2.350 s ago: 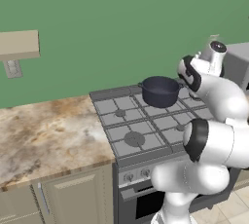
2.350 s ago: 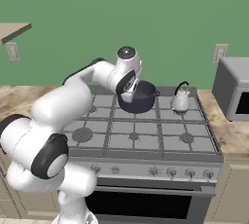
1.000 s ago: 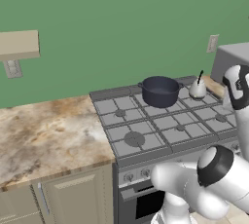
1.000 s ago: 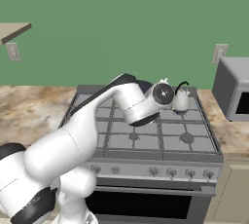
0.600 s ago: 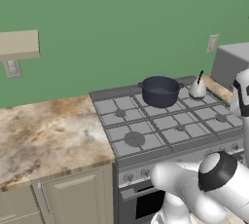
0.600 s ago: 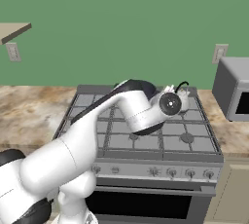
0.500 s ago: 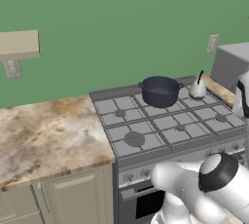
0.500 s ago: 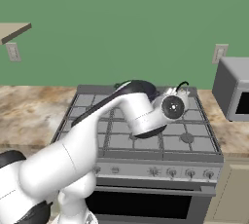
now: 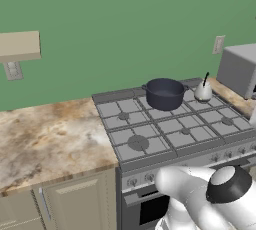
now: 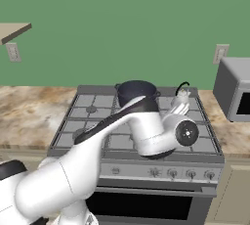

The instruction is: Pick the kettle from the cabinet and place it on a stove burner. Then pick the pot from the counter and place it on another stove burner. Finally, turn both burners on.

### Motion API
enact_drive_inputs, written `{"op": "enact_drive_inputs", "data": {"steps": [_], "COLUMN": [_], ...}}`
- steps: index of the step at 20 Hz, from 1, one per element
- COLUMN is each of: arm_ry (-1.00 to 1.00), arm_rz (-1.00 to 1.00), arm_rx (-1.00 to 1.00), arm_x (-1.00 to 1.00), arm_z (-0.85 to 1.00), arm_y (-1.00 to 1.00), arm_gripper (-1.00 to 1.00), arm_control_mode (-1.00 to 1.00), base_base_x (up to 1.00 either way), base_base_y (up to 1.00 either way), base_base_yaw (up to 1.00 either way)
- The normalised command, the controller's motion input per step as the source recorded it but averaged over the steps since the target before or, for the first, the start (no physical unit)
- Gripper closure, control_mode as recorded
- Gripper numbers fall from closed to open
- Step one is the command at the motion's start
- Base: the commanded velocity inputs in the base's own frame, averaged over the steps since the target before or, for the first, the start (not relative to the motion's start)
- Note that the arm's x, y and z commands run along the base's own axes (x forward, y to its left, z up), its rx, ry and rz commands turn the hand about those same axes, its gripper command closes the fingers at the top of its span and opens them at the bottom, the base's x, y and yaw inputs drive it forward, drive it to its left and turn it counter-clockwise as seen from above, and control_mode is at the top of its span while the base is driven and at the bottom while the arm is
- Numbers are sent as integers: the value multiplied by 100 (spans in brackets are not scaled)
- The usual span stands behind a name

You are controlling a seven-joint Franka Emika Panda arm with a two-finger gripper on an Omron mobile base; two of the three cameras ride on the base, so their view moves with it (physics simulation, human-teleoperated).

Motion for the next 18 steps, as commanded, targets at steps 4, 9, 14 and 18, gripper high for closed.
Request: {"op": "enact_drive_inputs", "data": {"steps": [4, 9, 14, 18], "arm_ry": [-3, 0, 4, 0], "arm_rz": [-5, -2, 0, 0], "arm_rx": [10, 8, 1, 5], "arm_x": [-24, -16, -9, -11], "arm_z": [-22, -22, -19, -25], "arm_y": [-1, 0, 0, 0], "arm_gripper": [-100, -100, -100, -100], "arm_control_mode": [-100, -100, -100, -100], "base_base_x": [0, 0, 0, 0], "base_base_y": [0, 0, 0, 0], "base_base_yaw": [0, 0, 0, 0]}}
